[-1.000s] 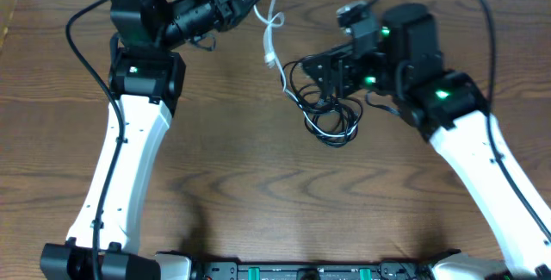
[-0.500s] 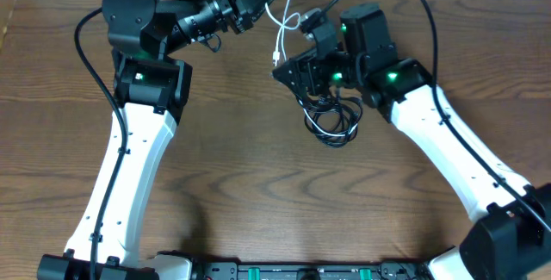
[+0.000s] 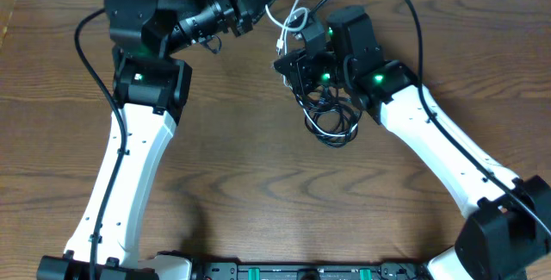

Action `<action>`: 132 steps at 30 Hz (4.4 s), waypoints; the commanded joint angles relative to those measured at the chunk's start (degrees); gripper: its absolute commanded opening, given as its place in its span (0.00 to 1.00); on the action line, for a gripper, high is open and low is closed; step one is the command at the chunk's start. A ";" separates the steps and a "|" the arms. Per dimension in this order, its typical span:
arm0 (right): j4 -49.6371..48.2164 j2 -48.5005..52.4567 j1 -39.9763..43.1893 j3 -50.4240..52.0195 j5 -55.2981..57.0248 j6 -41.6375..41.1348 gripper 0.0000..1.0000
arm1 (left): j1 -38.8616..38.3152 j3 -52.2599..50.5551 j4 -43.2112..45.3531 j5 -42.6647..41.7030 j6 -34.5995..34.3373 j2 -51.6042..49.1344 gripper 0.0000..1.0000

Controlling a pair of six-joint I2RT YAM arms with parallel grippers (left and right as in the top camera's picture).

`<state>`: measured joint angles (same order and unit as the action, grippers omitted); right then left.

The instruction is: Untangle cables

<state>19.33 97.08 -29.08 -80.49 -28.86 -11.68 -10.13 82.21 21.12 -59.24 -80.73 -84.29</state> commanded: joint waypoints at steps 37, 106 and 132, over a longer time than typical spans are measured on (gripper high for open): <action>14.82 -12.44 4.50 -0.07 11.39 -6.36 0.95 | -5.77 0.50 -72.67 41.66 71.63 -7.30 0.61; 22.53 -12.44 9.55 -0.07 11.37 -4.98 0.99 | -12.33 -5.25 -56.22 52.17 85.79 -32.02 0.43; 22.77 -12.44 9.60 -0.07 11.41 -4.96 0.99 | -12.31 -1.62 -61.77 44.87 84.50 -23.85 0.07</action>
<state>42.06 84.49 -19.77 -80.49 -17.93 -17.19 -22.55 78.30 -40.05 -8.54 4.10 -116.07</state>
